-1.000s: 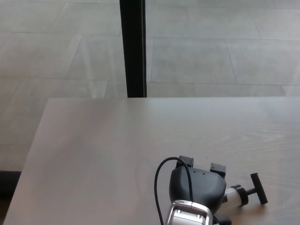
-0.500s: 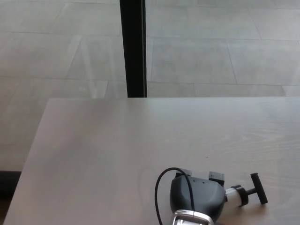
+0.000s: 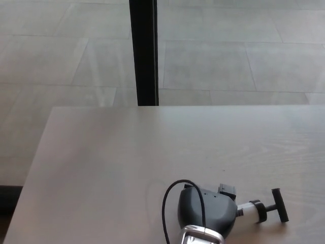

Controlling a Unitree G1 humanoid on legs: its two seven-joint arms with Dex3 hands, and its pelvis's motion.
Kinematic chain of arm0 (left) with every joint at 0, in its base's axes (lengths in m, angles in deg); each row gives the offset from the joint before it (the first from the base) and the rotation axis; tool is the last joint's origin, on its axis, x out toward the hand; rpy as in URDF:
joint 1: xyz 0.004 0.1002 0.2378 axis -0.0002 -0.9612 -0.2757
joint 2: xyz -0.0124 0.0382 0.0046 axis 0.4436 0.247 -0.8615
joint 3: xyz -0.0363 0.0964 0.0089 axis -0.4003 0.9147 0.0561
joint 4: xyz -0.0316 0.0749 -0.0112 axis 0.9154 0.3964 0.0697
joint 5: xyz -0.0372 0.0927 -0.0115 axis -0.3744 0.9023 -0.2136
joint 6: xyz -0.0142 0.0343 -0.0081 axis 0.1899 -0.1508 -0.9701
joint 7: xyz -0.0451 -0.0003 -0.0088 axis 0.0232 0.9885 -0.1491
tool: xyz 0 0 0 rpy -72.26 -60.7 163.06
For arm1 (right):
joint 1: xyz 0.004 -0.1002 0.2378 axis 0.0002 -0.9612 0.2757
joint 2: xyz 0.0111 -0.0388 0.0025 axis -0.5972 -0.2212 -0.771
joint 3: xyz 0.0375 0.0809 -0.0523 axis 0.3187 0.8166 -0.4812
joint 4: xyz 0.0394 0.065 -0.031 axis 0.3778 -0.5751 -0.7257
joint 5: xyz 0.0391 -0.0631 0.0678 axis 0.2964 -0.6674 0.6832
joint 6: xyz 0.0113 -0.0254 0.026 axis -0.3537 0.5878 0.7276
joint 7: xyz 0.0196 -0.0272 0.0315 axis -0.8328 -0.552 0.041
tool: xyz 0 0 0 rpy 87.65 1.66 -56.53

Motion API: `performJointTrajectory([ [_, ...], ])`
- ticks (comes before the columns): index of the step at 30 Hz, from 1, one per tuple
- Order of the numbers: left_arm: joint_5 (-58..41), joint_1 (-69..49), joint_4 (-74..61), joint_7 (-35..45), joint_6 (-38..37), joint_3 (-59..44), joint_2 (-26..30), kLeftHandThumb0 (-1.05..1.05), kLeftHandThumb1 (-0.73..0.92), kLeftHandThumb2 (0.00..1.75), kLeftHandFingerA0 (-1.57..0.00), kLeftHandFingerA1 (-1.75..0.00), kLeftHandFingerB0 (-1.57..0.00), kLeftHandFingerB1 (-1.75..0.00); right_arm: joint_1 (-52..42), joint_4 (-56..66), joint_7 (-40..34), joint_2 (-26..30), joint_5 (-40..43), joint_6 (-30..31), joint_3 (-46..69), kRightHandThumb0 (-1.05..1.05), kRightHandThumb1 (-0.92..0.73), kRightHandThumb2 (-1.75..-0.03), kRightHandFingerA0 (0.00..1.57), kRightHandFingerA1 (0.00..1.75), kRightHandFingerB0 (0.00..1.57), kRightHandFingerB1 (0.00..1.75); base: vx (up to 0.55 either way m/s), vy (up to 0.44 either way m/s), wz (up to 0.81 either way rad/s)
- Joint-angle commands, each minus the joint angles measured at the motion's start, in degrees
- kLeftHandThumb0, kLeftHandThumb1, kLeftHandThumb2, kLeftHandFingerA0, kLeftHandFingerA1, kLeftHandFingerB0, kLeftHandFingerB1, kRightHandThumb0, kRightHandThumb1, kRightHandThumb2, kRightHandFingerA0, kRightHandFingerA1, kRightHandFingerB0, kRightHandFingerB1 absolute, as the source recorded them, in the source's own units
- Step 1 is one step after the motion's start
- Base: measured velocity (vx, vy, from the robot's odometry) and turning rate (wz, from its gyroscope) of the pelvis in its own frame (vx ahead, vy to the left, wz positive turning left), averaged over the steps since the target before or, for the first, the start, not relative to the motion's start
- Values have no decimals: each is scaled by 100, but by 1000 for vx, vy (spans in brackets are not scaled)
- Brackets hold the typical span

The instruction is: The robot uses its left hand to lift the air pump kept on the middle of the desk and use the right hand to pull out the handle

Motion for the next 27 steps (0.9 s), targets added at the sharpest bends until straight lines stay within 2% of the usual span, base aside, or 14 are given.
performJointTrajectory([
  [1,203,-269,33,-135,-612,-274,111,-23,61,63,-75,-145,-47,-50,96,-10,-88,90,-64,71,46,-34,-72,-61,57,78,49,46,0,0,0],
  [2,190,-304,53,-85,-624,-370,54,-26,57,61,-77,-142,-67,-59,114,-49,-114,99,-104,59,28,-32,-73,-61,57,76,48,46,0,0,0],
  [3,185,-307,62,-40,-642,-412,25,-26,58,60,-77,-126,-73,-60,112,-51,-117,112,-110,53,33,-31,-73,-61,58,77,48,46,0,0,0],
  [4,213,-320,91,13,-708,-449,-2,-26,56,59,-80,-129,-75,-60,93,-2,-113,119,-91,71,58,-32,-73,-61,59,82,49,47,0,0,0],
  [5,236,-353,105,4,-762,-476,-13,-33,42,82,-89,-115,-69,-70,82,28,-104,114,-79,71,65,-31,-74,-61,59,82,48,47,0,0,0],
  [7,288,-420,129,-23,-866,-546,-34,-33,43,84,-89,-114,-68,-71,99,11,-123,119,-120,47,40,-31,-74,-61,59,81,49,47,0,0,0],
  [8,263,-491,132,-80,-945,-632,-56,-25,61,62,-78,-120,-72,-60,101,38,-130,113,-123,66,36,-31,-74,-61,59,80,49,47,0,0,0],
  [12,325,-722,169,-279,-1235,-844,-140,-29,75,72,-83,-123,-70,-65,95,29,-71,109,-107,33,37,-30,-74,-62,58,78,48,46,0,0,0],
  [16,276,-1238,95,-1026,-1769,-1358,-202,-30,77,76,-82,-169,-76,-90,62,43,-102,74,-115,19,50,-30,-74,-61,59,78,48,45,0,0,0],
  [20,285,-1555,-57,-1498,-2369,-1749,-82,-20,71,87,-81,-168,-79,-103,-23,100,-120,29,-135,19,45,-31,-72,-61,61,77,47,45,0,0,0],
  [23,352,-1347,-163,-1537,-2751,-2114,257,-25,70,80,-71,-164,-71,-95,-78,297,-146,-11,-153,128,11,-31,-70,-61,63,74,47,45,0,0,0],
  [24,264,-1294,-106,-1776,-3092,-2342,374,-23,73,77,-76,-166,-74,-102,-119,354,-69,-19,-141,113,-19,-30,-72,-61,62,71,48,45,0,0,0],
  [26,231,-1165,-181,-2021,-3448,-2666,578,-16,68,88,-77,-175,-60,-150,-141,498,46,-28,-114,152,-76,-35,-69,-60,65,73,50,45,0,0,0],
  [27,210,-1031,-261,-1965,-3562,-2862,724,-15,73,83,-100,-175,-67,-141,-187,582,187,-16,-89,217,-137,-36,-69,-60,64,74,48,43,0,0,0],
])
